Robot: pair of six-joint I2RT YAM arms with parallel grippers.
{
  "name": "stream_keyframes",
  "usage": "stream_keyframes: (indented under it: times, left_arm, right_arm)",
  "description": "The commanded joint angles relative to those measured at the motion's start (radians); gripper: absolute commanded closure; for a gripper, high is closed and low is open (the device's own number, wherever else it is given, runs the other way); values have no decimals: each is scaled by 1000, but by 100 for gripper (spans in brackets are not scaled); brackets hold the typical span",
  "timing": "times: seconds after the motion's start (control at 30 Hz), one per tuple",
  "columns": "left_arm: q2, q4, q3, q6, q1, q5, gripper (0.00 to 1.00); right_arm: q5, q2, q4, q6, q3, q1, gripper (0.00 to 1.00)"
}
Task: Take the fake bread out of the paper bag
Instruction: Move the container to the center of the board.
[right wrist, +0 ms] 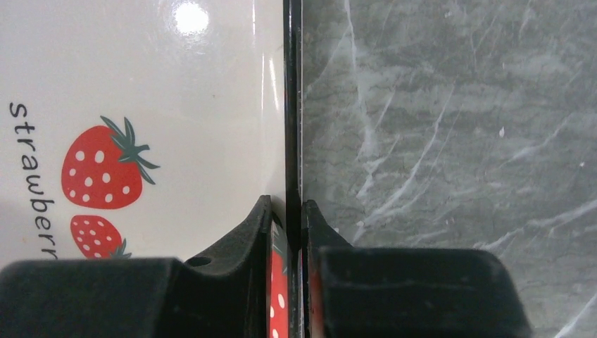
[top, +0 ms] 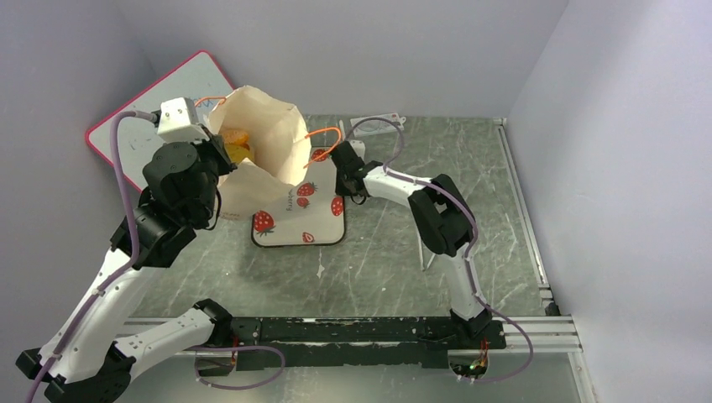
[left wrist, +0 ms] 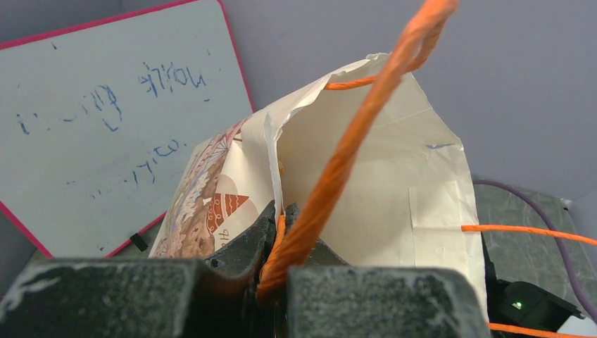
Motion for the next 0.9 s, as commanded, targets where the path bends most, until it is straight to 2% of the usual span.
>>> stream_keyframes:
  times: [0.0, 0.2, 0.47, 0.6, 0.87]
  left_arm:
    - [-24, 58, 11, -13, 4, -1, 93]
    - [-29, 61, -6, -31, 5, 28, 93]
    - [-26, 76, -32, -43, 5, 80, 93]
    - [-17, 89, -52, -43, 6, 103, 93]
    - [14, 124, -84, -39, 40, 206, 93]
  right_arm:
    - [-10, 26, -191, 24, -149, 10, 100]
    - [34, -81, -223, 92, -272, -2, 100]
    - [46, -242, -254, 252, -423, -77, 100]
    - [58, -281, -282, 348, -444, -115, 100]
    - [58, -249, -347, 530, -415, -228, 100]
